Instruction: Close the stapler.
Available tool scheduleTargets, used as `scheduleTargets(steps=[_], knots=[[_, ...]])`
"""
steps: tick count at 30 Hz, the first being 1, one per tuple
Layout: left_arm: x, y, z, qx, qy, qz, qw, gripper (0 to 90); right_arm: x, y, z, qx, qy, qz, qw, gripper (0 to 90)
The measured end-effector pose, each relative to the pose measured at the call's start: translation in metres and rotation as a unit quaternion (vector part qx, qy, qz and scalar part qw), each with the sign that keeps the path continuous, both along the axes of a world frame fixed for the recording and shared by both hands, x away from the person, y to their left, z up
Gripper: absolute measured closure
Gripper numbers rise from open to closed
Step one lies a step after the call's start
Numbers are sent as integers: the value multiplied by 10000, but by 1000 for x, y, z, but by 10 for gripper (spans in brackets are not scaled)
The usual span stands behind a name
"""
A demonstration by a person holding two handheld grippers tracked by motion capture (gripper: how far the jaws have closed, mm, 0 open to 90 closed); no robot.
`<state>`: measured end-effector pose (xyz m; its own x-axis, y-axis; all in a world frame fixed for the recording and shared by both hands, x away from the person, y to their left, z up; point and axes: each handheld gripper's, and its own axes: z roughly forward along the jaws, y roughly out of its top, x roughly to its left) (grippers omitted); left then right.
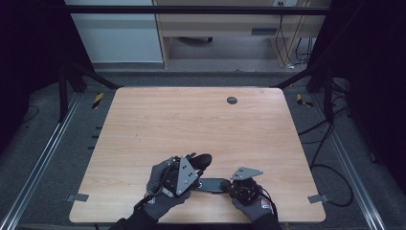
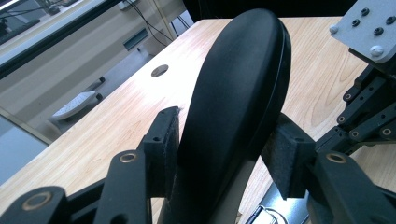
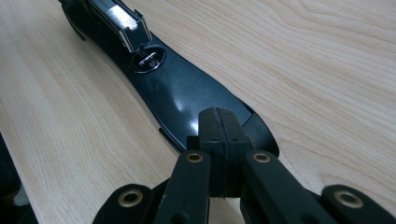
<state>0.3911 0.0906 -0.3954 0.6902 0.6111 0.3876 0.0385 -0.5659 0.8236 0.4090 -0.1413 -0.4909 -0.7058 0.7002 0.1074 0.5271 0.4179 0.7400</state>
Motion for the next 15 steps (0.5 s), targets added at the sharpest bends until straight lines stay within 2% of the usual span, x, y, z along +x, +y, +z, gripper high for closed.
scheduleTargets(steps=[15], knots=[[0,-5,-3,79,-3,-45,10000,488,0,0,0,19,-2,8,10000,900]])
